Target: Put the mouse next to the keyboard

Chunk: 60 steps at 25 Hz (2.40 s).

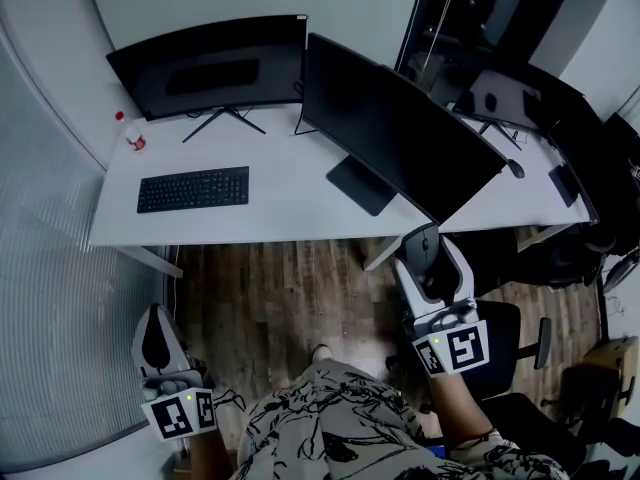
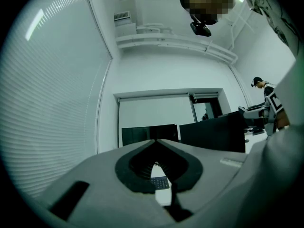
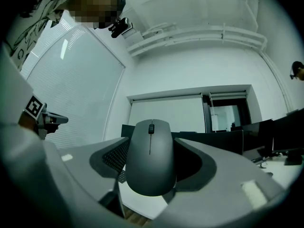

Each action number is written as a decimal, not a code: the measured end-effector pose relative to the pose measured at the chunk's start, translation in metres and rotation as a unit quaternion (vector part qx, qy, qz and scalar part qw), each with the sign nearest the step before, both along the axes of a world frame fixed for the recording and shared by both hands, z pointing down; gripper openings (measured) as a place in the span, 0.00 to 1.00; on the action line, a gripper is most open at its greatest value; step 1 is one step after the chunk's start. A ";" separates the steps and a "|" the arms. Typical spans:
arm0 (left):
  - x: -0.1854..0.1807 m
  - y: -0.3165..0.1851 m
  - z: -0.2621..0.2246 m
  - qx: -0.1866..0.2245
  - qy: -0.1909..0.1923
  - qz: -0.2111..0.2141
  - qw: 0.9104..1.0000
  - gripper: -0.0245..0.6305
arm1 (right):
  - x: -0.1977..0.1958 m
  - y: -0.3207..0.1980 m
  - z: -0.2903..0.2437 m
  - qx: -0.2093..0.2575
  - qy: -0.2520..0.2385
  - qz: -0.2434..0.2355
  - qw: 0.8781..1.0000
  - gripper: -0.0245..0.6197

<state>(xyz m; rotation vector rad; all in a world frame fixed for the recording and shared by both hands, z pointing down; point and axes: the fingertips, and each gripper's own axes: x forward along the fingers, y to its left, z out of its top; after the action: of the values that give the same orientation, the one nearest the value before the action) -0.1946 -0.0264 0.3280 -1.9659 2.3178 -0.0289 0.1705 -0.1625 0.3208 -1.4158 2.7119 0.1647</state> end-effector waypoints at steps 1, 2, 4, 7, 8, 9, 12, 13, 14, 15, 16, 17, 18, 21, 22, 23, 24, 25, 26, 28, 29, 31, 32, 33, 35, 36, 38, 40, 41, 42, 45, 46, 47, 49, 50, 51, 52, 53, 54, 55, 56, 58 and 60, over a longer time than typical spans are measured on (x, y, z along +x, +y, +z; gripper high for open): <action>0.001 -0.004 -0.001 0.001 -0.001 -0.003 1.000 0.03 | 0.001 -0.005 -0.001 0.000 0.000 -0.002 1.000 0.50; 0.001 -0.008 -0.002 0.002 -0.001 -0.006 1.000 0.03 | 0.001 -0.011 -0.001 0.001 -0.001 -0.004 1.000 0.50; 0.001 -0.013 -0.002 0.003 -0.001 -0.010 1.000 0.03 | 0.002 -0.020 -0.002 0.001 -0.002 -0.006 1.000 0.50; -0.003 -0.019 -0.001 -0.001 -0.003 -0.013 1.000 0.03 | -0.002 -0.030 0.000 -0.002 0.001 -0.007 1.000 0.50; -0.006 -0.022 0.000 -0.001 -0.002 -0.014 1.000 0.03 | -0.006 -0.034 0.000 -0.003 0.002 -0.008 1.000 0.50; -0.010 -0.026 0.001 -0.001 0.000 -0.014 1.000 0.03 | -0.011 -0.039 0.001 -0.004 0.003 -0.008 1.000 0.50; -0.025 -0.040 0.004 -0.001 0.003 -0.011 1.000 0.03 | -0.029 -0.053 0.003 -0.005 0.007 -0.010 1.000 0.50; -0.031 -0.045 0.005 -0.001 0.003 -0.009 1.000 0.03 | -0.035 -0.057 0.004 -0.004 0.007 -0.009 1.000 0.50; -0.038 -0.051 0.006 -0.001 0.002 -0.007 1.000 0.03 | -0.041 -0.062 0.004 -0.003 0.007 -0.006 1.000 0.50; -0.046 -0.058 0.006 0.000 0.002 -0.004 1.000 0.03 | -0.046 -0.068 0.005 -0.002 0.006 -0.001 1.000 0.50; -0.054 -0.066 0.007 0.002 0.003 -0.002 1.000 0.03 | -0.052 -0.074 0.005 -0.002 0.004 0.004 1.000 0.50; -0.061 -0.072 0.006 0.002 0.003 0.000 1.000 0.03 | -0.059 -0.080 0.004 -0.003 0.002 0.007 1.000 0.50; -0.068 -0.078 0.006 0.002 0.002 0.003 1.000 0.03 | -0.066 -0.085 0.004 -0.003 0.001 0.009 1.000 0.50; -0.087 -0.094 0.004 0.002 -0.002 0.008 1.000 0.03 | -0.085 -0.099 0.000 0.000 -0.004 0.013 1.000 0.50; -0.093 -0.100 0.004 0.001 0.001 0.010 1.000 0.03 | -0.090 -0.104 -0.001 0.001 -0.005 0.015 1.000 0.50; -0.098 -0.107 0.005 0.001 0.005 0.011 1.000 0.03 | -0.096 -0.108 -0.001 0.001 -0.005 0.016 1.000 0.50; -0.103 -0.113 0.006 0.000 0.007 0.012 1.000 0.03 | -0.102 -0.113 0.000 0.001 -0.003 0.016 1.000 0.50; -0.108 -0.119 0.007 -0.001 0.008 0.014 1.000 0.03 | -0.107 -0.117 0.002 -0.001 -0.002 0.016 1.000 0.50; -0.112 -0.125 0.008 -0.002 0.008 0.016 1.000 0.03 | -0.112 -0.120 0.003 -0.003 -0.001 0.016 1.000 0.50; -0.119 -0.136 0.008 -0.003 0.008 0.021 1.000 0.03 | -0.118 -0.128 0.006 -0.006 0.001 0.020 1.000 0.50; -0.123 -0.141 0.009 -0.003 0.009 0.023 1.000 0.03 | -0.122 -0.131 0.006 -0.007 0.002 0.022 1.000 0.50; -0.132 -0.149 0.010 -0.005 0.008 0.027 1.000 0.03 | -0.130 -0.139 0.007 -0.008 0.004 0.026 1.000 0.50; -0.137 -0.154 0.010 -0.005 0.009 0.029 1.000 0.03 | -0.134 -0.143 0.007 -0.008 0.004 0.028 1.000 0.50; -0.142 -0.158 0.009 -0.005 0.009 0.031 0.999 0.03 | -0.139 -0.147 0.007 -0.007 0.004 0.030 1.000 0.50; -0.151 -0.167 0.009 -0.004 0.009 0.037 0.999 0.03 | -0.148 -0.154 0.006 -0.006 0.004 0.036 0.999 0.50; -0.156 -0.171 0.009 -0.003 0.009 0.041 0.999 0.03 | -0.153 -0.156 0.007 -0.006 0.004 0.038 0.999 0.50; -0.167 -0.179 0.010 -0.004 0.010 0.048 0.999 0.03 | -0.164 -0.160 0.009 -0.007 0.004 0.044 0.999 0.50; -0.178 -0.186 0.011 -0.006 0.011 0.055 0.998 0.03 | -0.174 -0.165 0.010 -0.008 0.003 0.051 0.999 0.50; -0.182 -0.191 0.011 -0.007 0.011 0.059 0.998 0.03 | -0.178 -0.167 0.010 -0.008 0.003 0.055 0.998 0.50; -0.187 -0.195 0.011 -0.008 0.011 0.063 0.998 0.03 | -0.182 -0.170 0.010 -0.009 0.002 0.059 0.998 0.50; -0.198 -0.206 0.014 -0.016 0.015 0.077 0.997 0.03 | -0.193 -0.173 0.011 -0.012 0.005 0.070 0.997 0.50; -0.201 -0.209 0.015 -0.019 0.015 0.081 0.996 0.03 | -0.195 -0.173 0.012 -0.014 0.006 0.073 0.997 0.50; -0.203 -0.212 0.016 -0.022 0.014 0.085 0.996 0.03 | -0.197 -0.174 0.013 -0.017 0.007 0.075 0.997 0.50; -0.206 -0.220 0.017 -0.027 0.015 0.089 0.996 0.03 | -0.199 -0.177 0.016 -0.025 0.011 0.078 0.997 0.50; -0.207 -0.223 0.016 -0.029 0.017 0.089 0.995 0.03 | -0.199 -0.180 0.017 -0.030 0.014 0.079 0.996 0.50; -0.207 -0.227 0.016 -0.030 0.020 0.087 0.996 0.03 | -0.198 -0.184 0.019 -0.034 0.017 0.079 0.996 0.50; -0.208 -0.230 0.016 -0.030 0.021 0.085 0.996 0.03 | -0.198 -0.188 0.021 -0.037 0.020 0.079 0.996 0.50; -0.208 -0.235 0.016 -0.030 0.023 0.083 0.996 0.03 | -0.198 -0.194 0.023 -0.040 0.023 0.080 0.996 0.50; -0.208 -0.240 0.017 -0.030 0.024 0.082 0.996 0.03 | -0.198 -0.201 0.025 -0.043 0.027 0.080 0.996 0.50; -0.208 -0.246 0.017 -0.030 0.026 0.080 0.996 0.03 | -0.198 -0.207 0.027 -0.045 0.029 0.080 0.995 0.50; -0.208 -0.251 0.018 -0.030 0.029 0.079 0.996 0.03 | -0.199 -0.214 0.028 -0.047 0.031 0.081 0.995 0.50; -0.206 -0.259 0.019 -0.031 0.031 0.077 0.996 0.03 | -0.200 -0.225 0.031 -0.051 0.034 0.080 0.995 0.50; -0.205 -0.267 0.020 -0.030 0.029 0.075 0.996 0.03 | -0.203 -0.236 0.035 -0.054 0.037 0.074 0.995 0.50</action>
<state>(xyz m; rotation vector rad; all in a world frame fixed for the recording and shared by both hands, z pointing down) -0.3999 -0.2935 0.3480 -2.1938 2.2201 -0.0303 -0.0329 -0.3982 0.3560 -1.6749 2.7110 0.0813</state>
